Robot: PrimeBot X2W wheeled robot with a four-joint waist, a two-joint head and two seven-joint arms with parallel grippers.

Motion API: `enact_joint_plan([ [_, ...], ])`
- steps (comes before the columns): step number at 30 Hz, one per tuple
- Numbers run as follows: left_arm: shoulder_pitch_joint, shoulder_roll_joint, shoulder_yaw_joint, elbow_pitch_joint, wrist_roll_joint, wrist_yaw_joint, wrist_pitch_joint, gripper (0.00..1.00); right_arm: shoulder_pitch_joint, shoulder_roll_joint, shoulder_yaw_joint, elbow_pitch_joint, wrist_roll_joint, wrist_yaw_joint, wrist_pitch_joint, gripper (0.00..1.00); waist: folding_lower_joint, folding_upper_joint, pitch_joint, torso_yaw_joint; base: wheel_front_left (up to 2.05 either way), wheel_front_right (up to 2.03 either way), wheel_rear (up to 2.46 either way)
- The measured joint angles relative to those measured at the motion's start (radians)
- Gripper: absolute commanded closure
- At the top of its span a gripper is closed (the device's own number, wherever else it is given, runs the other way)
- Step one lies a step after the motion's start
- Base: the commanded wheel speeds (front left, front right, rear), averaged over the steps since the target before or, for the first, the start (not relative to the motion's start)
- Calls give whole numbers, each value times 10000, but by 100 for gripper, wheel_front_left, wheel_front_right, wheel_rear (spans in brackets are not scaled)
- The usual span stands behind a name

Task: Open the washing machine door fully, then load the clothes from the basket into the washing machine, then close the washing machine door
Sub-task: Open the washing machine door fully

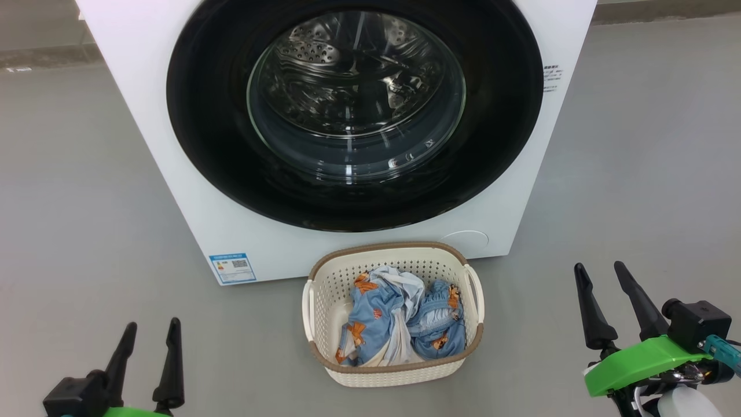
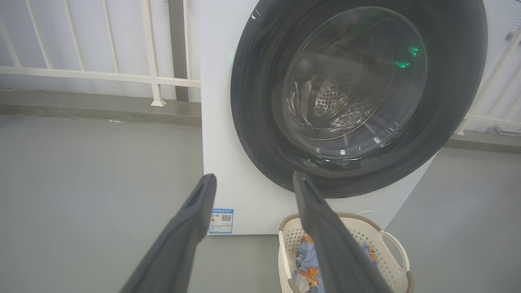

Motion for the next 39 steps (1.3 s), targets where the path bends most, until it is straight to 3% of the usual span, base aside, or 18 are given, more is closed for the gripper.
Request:
enact_joint_plan([
  [12, -174, -31, 343, 75, 334, 0, 0, 0, 20, 88, -35, -54, 0, 0, 0, 0, 0, 0, 98, -78, 53, 53, -106],
  [34, -256, -151, 374, 73, 424, 0, 0, 0, 14, 100, -151, -48, 0, 0, 0, 0, 0, 0, 217, -189, 121, 121, -243],
  [39, -258, -211, 291, 19, 40, 0, 0, 0, 15, 96, -151, -36, 0, 0, 0, 0, 0, 0, 179, -189, 96, 96, -191],
])
